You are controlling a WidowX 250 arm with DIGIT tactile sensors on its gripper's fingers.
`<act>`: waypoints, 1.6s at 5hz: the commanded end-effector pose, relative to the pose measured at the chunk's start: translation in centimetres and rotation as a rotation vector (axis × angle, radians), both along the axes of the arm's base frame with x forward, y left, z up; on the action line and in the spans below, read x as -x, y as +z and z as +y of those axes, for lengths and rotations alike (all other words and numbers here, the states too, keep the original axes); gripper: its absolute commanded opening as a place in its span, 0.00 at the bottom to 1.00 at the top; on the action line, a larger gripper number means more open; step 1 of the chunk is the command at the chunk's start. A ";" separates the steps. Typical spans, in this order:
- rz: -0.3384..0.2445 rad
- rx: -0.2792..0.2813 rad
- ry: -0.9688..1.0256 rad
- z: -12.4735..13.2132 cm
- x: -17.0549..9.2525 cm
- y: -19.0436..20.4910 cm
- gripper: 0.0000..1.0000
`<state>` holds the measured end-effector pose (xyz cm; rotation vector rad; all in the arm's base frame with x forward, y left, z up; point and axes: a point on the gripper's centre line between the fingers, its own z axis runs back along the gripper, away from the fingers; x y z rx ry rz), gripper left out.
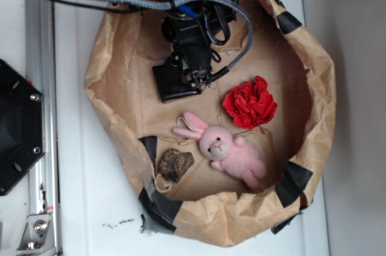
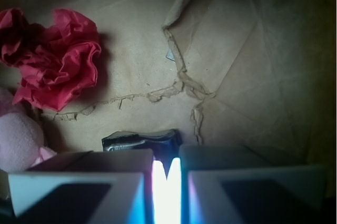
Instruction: Grab the black box.
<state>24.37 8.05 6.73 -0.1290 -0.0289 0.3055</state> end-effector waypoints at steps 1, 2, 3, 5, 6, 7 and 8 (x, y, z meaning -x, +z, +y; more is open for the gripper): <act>0.003 0.000 -0.142 -0.2 0.3 0.3 1.00; -0.018 -0.006 -0.185 -1.0 0.8 -0.1 1.00; -0.034 -0.033 -0.193 -1.8 0.5 -1.3 1.00; -0.081 -0.046 -0.187 -2.8 -0.2 -2.3 1.00; -0.077 -0.050 -0.179 -2.9 -0.3 -2.5 1.00; -0.080 -0.061 -0.179 -3.1 -0.5 -2.7 1.00; -0.075 -0.087 -0.167 -3.2 -1.3 -3.7 1.00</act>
